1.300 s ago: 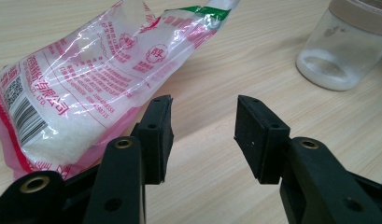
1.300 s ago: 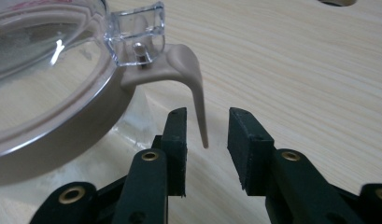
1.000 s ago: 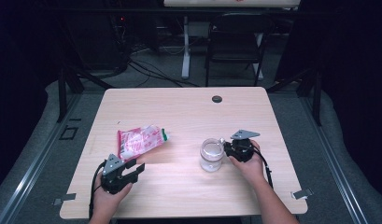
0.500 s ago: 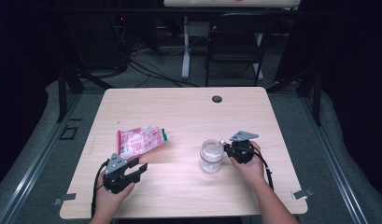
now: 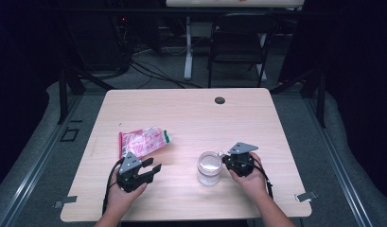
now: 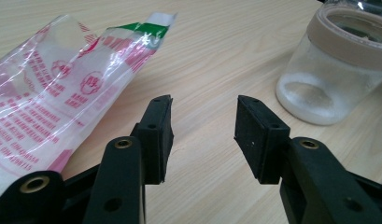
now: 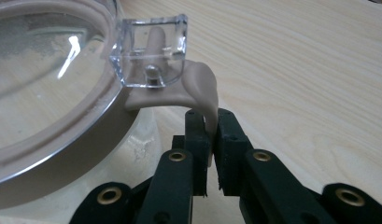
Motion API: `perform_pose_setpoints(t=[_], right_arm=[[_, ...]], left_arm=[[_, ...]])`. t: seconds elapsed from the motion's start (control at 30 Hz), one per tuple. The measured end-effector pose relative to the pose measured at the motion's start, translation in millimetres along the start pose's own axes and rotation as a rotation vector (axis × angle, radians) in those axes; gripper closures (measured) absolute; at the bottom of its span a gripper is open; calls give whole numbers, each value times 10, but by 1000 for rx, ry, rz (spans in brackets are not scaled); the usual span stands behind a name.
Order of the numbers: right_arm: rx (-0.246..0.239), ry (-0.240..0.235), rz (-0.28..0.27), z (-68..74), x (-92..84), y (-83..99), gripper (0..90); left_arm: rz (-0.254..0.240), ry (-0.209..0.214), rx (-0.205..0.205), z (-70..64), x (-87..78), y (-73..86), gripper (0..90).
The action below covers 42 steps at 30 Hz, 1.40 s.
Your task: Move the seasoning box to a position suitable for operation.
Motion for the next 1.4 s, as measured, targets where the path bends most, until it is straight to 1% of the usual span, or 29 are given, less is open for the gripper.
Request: perform_pose_setpoints(t=[0.1,0.23,0.3,0.33,0.47,0.5,0.53,0.57,0.6,0.63,0.7,0.8,0.87,0.93,0.97,1.0,1.03,1.1,1.13,1.17,1.2,1.27,1.3,1.33,1.37,1.4], right_arm=[[-9,-6,2,67,-23,14,850],[-25,-9,8,151,-57,30,850],[-32,-11,14,180,-75,39,849],[-29,-17,9,195,-80,44,847],[-20,-29,8,244,-113,70,838],[-10,-49,7,271,-144,79,824],[-1,-66,1,284,-166,76,811],[-1,-66,1,284,-166,76,811],[8,-87,-2,292,-190,71,792],[22,-117,-9,301,-233,57,765],[24,-118,-12,300,-252,52,762],[21,-131,-20,303,-310,46,744],[5,-137,-27,308,-351,46,733],[-21,-138,-36,309,-406,48,730],[-30,-141,-34,310,-438,50,731],[-37,-147,-28,311,-475,49,735],[-36,-146,-34,315,-515,37,740],[-24,-167,-73,322,-646,-38,749],[-22,-162,-82,316,-690,-62,757],[-9,-156,-100,306,-744,-94,766],[24,-152,-124,287,-801,-134,782],[74,-161,-150,271,-855,-183,800],[87,-159,-163,270,-872,-210,802],[80,-150,-158,265,-876,-219,805],[84,-136,-155,267,-861,-238,805],[79,-132,-152,265,-849,-248,807]], left_arm=[[-7,13,11,-40,35,-28,562],[1,27,23,-83,74,-47,562],[3,26,36,-92,83,-59,562],[-2,29,31,-105,90,-68,562],[-3,40,41,-130,111,-93,563],[5,40,47,-134,113,-93,562],[1,44,46,-145,123,-96,562],[3,47,48,-153,127,-97,562],[5,47,47,-161,129,-96,562],[7,51,49,-164,128,-97,570],[7,61,42,-173,118,-102,574],[4,57,37,-175,108,-117,582],[2,55,41,-172,108,-131,588],[4,49,34,-173,112,-144,600],[11,48,32,-174,107,-153,610],[7,54,26,-184,107,-169,626],[10,60,27,-195,102,-191,653],[2,80,22,-227,89,-264,713],[3,89,21,-248,83,-310,754],[1,109,17,-281,79,-376,785],[4,124,22,-302,79,-415,820],[17,143,41,-368,99,-527,868],[21,144,49,-387,111,-561,893],[25,157,48,-426,138,-604,900],[24,164,46,-451,153,-621,900],[22,172,40,-487,169,-628,900]])
Point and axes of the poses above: each handheld gripper's, and its own axes: x roughly forward along the jaws, y roughly out of its underside, z roughly to its left, the point moved 6 cm from there along x, roughly forward along the jaws, and after that the axes turned 6 degrees about z, right-handed, at the moved point
